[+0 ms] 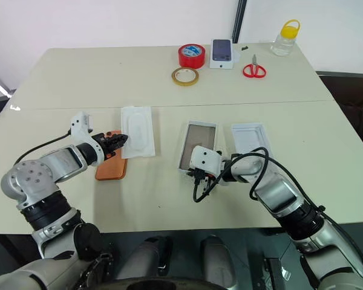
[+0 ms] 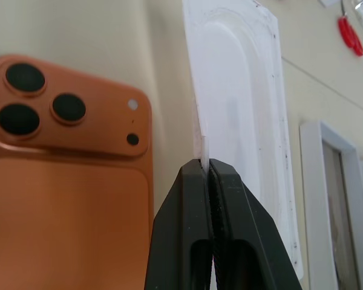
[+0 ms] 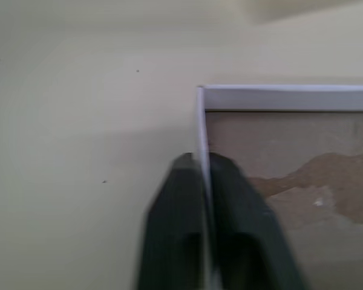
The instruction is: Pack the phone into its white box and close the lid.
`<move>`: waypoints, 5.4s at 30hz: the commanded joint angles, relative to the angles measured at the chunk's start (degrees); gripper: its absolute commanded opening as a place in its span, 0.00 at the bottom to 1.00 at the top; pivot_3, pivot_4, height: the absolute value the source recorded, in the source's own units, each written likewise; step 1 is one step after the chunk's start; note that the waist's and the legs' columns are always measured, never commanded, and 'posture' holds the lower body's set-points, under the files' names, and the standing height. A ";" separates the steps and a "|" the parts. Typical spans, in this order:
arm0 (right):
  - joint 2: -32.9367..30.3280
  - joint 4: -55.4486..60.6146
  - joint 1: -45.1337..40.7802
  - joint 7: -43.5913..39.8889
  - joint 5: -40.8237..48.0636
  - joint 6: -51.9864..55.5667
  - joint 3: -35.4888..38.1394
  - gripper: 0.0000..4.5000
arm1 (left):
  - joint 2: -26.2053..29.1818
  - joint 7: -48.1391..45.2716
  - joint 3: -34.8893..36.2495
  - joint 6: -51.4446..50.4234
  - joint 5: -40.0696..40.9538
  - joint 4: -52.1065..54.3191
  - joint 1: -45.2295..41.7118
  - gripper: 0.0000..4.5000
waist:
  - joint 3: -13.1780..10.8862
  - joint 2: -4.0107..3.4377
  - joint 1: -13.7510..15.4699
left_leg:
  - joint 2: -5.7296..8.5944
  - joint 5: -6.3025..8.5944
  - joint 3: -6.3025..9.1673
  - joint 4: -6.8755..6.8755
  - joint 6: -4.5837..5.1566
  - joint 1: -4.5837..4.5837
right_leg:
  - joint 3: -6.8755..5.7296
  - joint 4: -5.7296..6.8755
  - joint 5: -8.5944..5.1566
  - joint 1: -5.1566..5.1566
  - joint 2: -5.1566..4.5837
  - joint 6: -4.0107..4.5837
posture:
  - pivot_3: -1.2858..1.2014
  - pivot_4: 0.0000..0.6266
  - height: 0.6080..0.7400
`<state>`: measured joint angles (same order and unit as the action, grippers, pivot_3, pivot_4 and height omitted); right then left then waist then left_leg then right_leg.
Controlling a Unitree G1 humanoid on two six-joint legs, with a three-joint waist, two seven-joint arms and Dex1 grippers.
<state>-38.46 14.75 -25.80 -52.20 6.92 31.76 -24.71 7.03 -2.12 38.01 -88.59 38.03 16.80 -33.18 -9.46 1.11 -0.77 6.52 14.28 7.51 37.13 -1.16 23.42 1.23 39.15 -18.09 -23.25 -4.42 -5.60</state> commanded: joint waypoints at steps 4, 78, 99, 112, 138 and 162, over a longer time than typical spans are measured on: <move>5.75 -0.79 -4.89 -2.14 -3.07 -5.95 -4.07 0.01 | 2.63 -1.14 1.65 -0.60 0.36 0.40 -2.37 0.00 | 0.00 0.00 -0.19 | -0.02 -0.01 0.01 0.00 -0.02 -0.01 | 0.01 0.02 0.00 -0.01 0.02 0.00 | 0.52 0.24 1.00; 19.98 -15.84 -18.97 11.49 -4.16 3.75 5.08 0.00 | 10.69 2.36 -5.65 7.44 17.63 8.35 3.95 0.98 | 0.01 0.08 -1.12 | -0.02 -0.05 0.01 -0.05 -0.10 0.00 | 0.07 0.09 0.01 -0.12 0.06 0.01 | 0.52 0.24 1.00; 33.11 -40.97 -28.47 16.85 -11.85 6.19 0.38 0.00 | 38.90 -41.17 -20.36 50.11 -3.31 9.87 37.17 0.98 | -0.03 -0.10 -1.76 | -0.05 -0.12 0.06 -0.34 -0.21 -0.03 | 0.08 0.03 0.04 -0.21 0.05 0.11 | 0.52 0.24 1.00; 27.42 -25.17 -25.23 11.83 -15.65 11.32 -4.46 0.00 | 36.72 -40.60 -20.61 50.97 -3.91 9.02 37.72 0.98 | -0.03 -0.10 -1.68 | -0.05 -0.11 0.06 -0.35 -0.18 -0.03 | 0.08 0.03 0.04 -0.21 0.05 0.11 | 0.52 0.24 1.00; 36.98 -27.28 -27.98 10.53 -18.61 5.80 -12.55 0.00 | 27.16 -11.10 -7.66 6.87 6.61 -3.06 17.04 0.99 | -0.01 -0.05 -1.86 | -0.06 -0.12 0.12 -0.22 -0.20 -0.03 | 0.05 0.18 0.04 -0.24 0.12 0.10 | 0.52 0.24 1.00; 37.60 -34.03 -30.89 2.86 -24.70 2.67 -18.24 0.00 | 15.82 -13.89 -9.18 -3.91 12.07 0.86 14.30 0.99 | 0.09 -0.10 -1.28 | 0.01 -0.12 0.18 -0.17 -0.21 -0.10 | -0.04 0.10 0.04 -0.23 0.04 0.10 | 0.52 0.24 1.00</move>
<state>-1.40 -21.65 -56.86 -48.99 -17.55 34.78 -43.13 24.92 -14.69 32.33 -90.71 45.93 17.36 -18.85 -9.37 1.01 -2.05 6.54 14.16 7.69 36.97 -1.37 23.33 1.19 39.23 -18.05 -23.47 -4.39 -5.50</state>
